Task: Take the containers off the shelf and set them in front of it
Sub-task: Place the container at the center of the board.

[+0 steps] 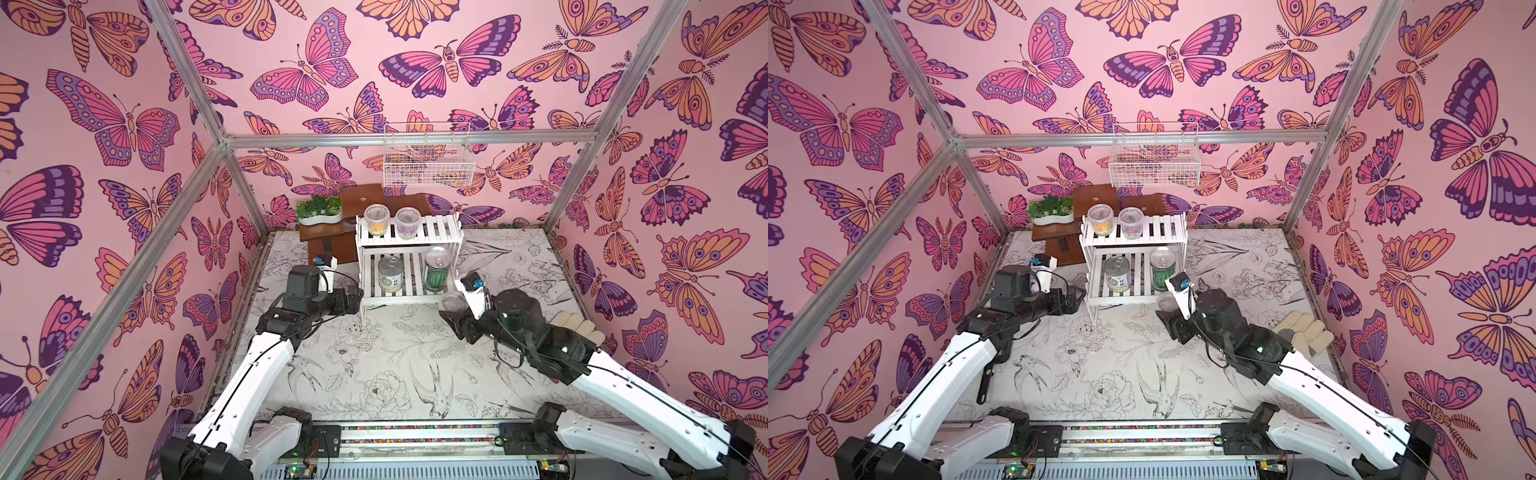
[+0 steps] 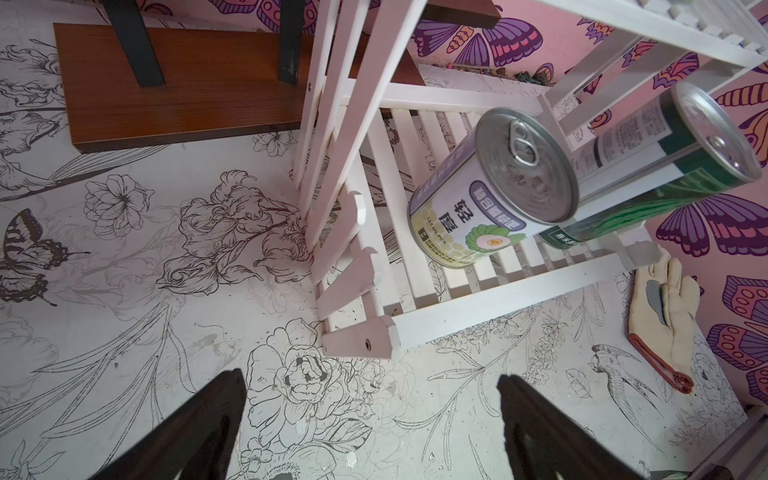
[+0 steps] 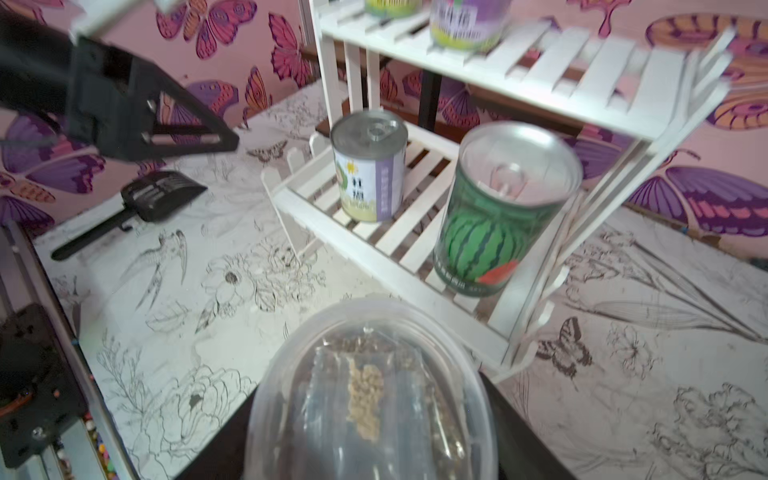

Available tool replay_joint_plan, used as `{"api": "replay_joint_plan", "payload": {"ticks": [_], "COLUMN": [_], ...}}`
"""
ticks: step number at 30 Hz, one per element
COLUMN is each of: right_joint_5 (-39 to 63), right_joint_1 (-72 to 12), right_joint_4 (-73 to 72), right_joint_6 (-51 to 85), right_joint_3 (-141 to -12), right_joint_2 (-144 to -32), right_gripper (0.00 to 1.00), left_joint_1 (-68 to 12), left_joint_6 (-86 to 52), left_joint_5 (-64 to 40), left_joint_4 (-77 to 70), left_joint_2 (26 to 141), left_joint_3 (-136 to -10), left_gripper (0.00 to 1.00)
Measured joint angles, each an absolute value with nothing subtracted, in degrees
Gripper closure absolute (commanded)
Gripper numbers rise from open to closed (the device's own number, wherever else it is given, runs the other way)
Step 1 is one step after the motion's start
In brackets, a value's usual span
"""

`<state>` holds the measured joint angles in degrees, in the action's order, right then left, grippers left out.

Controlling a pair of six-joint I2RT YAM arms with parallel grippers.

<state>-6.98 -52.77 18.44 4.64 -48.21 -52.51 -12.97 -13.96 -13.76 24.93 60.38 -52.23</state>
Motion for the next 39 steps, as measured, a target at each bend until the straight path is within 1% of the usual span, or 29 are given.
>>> {"api": "replay_joint_plan", "payload": {"ticks": [4,7,16,24,30,39], "right_joint_5": [-11.0,-12.99,-16.64,-18.09,-19.25,-19.75], "right_joint_1": [-56.4,-57.06,-57.1,-57.1,-57.08,-55.68], "right_joint_4": [13.26,8.38,-4.95,-16.84,-24.36,-31.57], "right_joint_6": [6.26,7.53,9.21,10.24,10.57,10.7], "right_joint_3": [-38.74,-33.5,-24.82,-21.1,-20.64,-20.64], "right_joint_2": [-51.24,-51.72,-58.24,-66.78,-73.43,-79.9], "right_gripper": [0.57,0.58,0.58,0.58,0.58,0.58], "left_joint_1": [-12.97,-12.97,-12.97,-12.97,-12.97,-12.97], "left_joint_6": [-13.87,-13.89,-13.89,-13.93,-14.0,-14.0], "left_joint_5": [-14.17,-14.24,-15.49,-15.44,-15.46,-15.44], "left_joint_4": [24.84,24.56,23.2,22.5,22.28,21.23], "left_joint_2": [60.03,60.03,60.1,59.02,58.96,58.65], "left_joint_3": [-52.23,-52.23,-52.16,-50.74,-50.72,-49.93], "left_gripper": [0.0,0.0,0.0,0.0,0.0,0.0]}}
